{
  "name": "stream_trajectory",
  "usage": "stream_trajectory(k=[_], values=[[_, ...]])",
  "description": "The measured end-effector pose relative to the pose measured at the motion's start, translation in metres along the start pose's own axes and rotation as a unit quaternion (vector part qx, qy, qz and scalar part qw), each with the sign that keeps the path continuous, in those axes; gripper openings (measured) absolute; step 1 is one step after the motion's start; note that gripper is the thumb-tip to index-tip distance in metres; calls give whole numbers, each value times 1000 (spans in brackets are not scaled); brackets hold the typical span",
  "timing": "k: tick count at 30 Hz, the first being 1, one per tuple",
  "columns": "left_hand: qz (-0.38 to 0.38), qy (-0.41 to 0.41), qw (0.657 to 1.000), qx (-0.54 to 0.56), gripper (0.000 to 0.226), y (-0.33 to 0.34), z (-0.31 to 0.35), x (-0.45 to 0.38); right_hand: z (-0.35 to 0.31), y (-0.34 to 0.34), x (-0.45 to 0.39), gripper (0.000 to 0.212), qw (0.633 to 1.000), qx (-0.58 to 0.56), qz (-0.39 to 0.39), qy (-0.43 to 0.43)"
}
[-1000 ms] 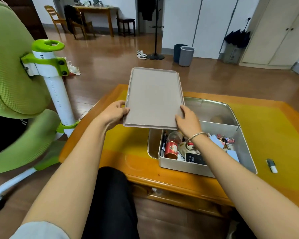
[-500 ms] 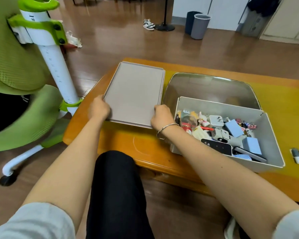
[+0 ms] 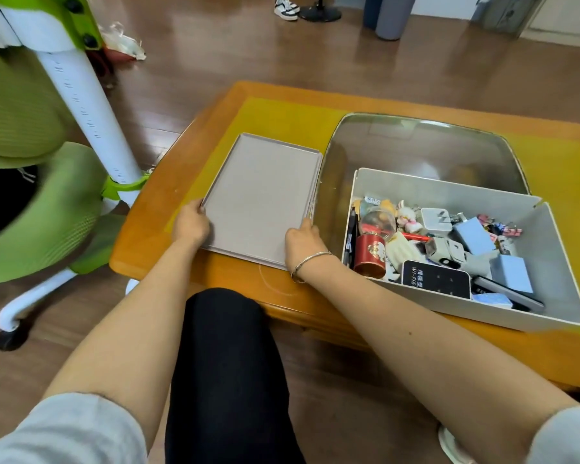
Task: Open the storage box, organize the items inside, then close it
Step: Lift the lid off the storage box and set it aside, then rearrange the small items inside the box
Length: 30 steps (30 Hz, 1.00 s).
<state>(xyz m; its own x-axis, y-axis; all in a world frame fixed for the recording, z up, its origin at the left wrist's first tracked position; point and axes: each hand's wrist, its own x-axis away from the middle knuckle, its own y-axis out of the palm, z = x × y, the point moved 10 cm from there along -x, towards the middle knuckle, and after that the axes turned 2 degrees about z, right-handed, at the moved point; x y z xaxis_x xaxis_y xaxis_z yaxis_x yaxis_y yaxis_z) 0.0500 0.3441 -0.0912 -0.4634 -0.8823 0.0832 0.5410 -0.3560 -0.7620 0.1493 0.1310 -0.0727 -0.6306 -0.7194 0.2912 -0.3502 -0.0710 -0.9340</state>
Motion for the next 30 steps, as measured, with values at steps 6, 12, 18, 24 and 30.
stream_trajectory(k=[6,12,18,24,30], values=[[45,13,974,-220,42,-3,13,13,0,2,5,50,997,77,6,-17],[-112,53,954,-273,50,50,63,54,-3,-25,21,49,977,193,83,-29],[-204,69,935,-283,80,100,84,109,38,-58,44,64,976,161,148,15],[-226,29,914,-335,97,116,80,119,84,-56,69,62,981,56,185,31],[-236,10,915,-328,72,105,70,121,103,-50,82,63,982,13,186,32]])
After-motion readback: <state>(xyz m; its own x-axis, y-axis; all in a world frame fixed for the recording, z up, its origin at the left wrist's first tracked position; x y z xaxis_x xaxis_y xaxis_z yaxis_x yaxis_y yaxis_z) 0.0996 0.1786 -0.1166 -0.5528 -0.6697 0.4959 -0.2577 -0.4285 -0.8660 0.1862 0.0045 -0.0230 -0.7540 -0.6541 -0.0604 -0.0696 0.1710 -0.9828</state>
